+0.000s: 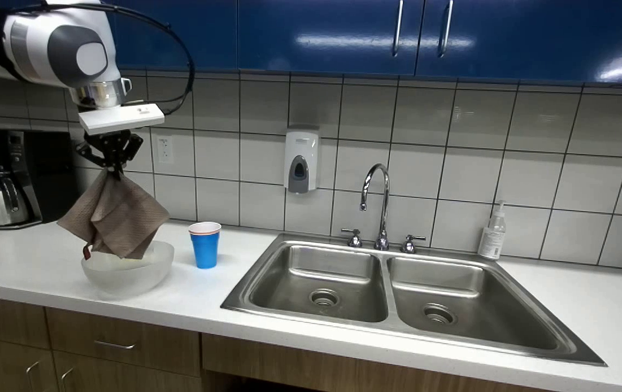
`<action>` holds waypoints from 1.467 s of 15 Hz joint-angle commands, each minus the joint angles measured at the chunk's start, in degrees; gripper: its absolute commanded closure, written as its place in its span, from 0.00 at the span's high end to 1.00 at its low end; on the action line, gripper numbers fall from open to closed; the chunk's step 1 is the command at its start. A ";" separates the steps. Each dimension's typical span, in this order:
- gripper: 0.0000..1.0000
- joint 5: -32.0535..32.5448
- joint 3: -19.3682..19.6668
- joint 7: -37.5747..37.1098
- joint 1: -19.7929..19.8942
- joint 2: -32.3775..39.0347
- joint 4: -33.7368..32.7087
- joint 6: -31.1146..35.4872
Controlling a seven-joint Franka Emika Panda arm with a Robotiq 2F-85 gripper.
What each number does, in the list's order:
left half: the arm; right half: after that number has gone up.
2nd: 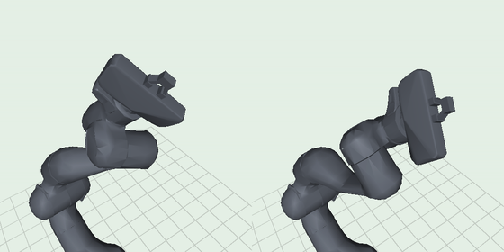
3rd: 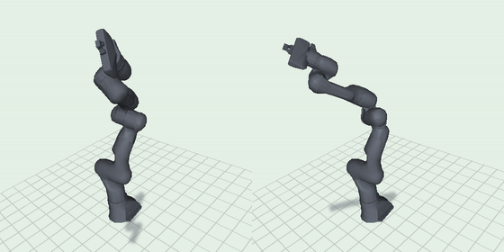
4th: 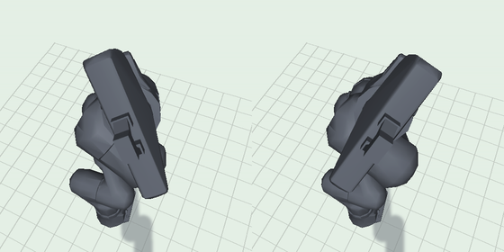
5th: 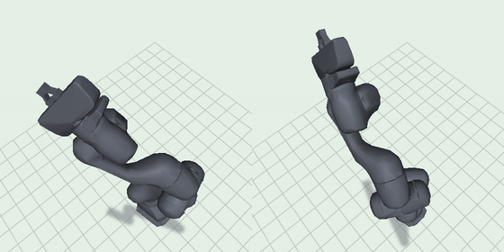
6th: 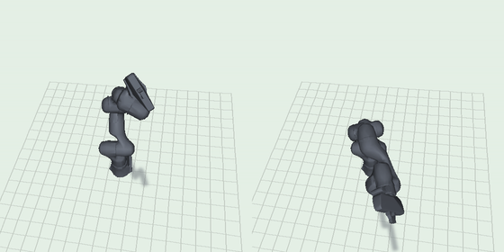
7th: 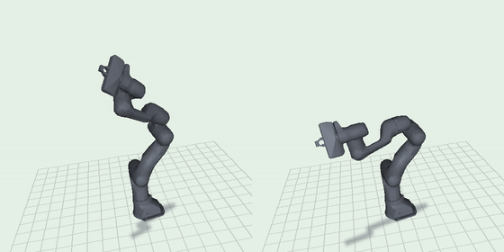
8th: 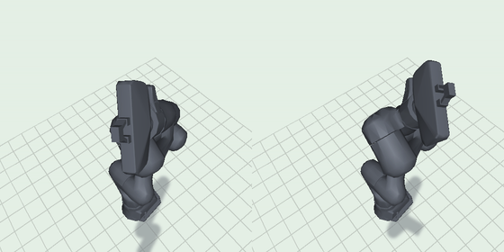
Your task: Put the towel into the bowl
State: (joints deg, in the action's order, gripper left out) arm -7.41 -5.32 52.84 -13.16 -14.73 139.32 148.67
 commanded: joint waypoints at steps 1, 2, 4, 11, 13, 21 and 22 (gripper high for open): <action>0.01 1.10 1.41 1.08 -0.50 -1.75 3.34 -0.65; 0.01 1.43 1.51 0.86 -0.37 -1.36 3.86 -0.63; 0.01 2.07 1.61 0.14 -0.10 -0.55 4.46 -0.53; 0.01 2.68 1.81 -0.21 0.24 2.37 5.12 -0.69; 0.27 2.69 1.63 -0.84 0.43 3.35 4.80 -1.03; 0.78 2.46 1.48 -0.61 0.71 4.63 4.79 -1.00; 0.87 2.59 1.44 -0.71 0.75 4.64 4.84 -0.98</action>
State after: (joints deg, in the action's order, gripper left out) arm -6.18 -3.70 52.73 -13.05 -10.02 144.66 148.66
